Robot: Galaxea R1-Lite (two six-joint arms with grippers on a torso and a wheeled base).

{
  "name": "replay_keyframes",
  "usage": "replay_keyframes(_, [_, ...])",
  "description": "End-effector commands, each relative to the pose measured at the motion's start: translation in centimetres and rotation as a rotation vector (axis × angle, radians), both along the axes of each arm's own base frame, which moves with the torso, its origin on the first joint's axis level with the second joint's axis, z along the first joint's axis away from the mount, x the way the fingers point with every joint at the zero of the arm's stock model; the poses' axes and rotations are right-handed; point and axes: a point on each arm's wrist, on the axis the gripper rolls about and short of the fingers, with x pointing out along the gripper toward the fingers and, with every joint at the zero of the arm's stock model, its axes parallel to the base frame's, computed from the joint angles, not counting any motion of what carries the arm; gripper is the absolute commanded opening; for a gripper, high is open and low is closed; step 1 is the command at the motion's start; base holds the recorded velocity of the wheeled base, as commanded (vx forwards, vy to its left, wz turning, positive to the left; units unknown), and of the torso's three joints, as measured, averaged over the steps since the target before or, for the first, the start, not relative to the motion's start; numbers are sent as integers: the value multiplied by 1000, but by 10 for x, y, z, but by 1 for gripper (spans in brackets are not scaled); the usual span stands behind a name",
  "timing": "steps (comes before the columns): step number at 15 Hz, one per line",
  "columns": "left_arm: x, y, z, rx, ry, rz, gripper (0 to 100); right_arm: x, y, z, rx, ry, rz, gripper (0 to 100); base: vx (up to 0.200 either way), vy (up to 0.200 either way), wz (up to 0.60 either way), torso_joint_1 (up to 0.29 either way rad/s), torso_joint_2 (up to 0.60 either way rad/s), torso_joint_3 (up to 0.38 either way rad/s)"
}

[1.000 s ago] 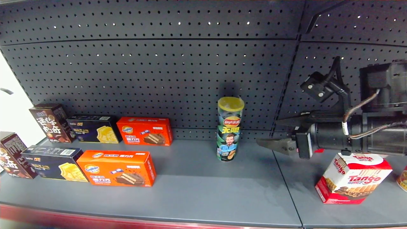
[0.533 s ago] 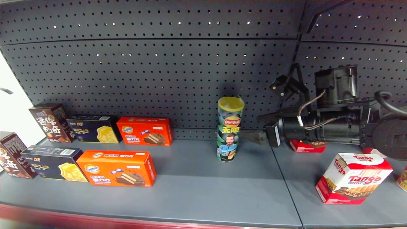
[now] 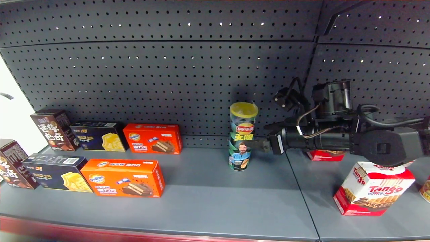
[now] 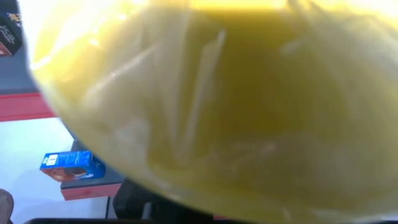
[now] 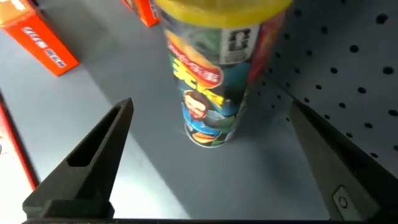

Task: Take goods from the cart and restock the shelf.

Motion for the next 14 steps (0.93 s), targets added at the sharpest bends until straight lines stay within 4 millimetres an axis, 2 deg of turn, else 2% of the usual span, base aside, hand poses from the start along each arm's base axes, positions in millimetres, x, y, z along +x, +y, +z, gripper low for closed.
replay_keyframes(1, [0,0,0,0,1,1,0,9,3,-7,-6,12,-5,100,0,0,0,0,0,0])
replay_keyframes(14, [0,0,1,2,-2,10,0,35,23,-47,1,29,47,100,0,0,0,0,0,0])
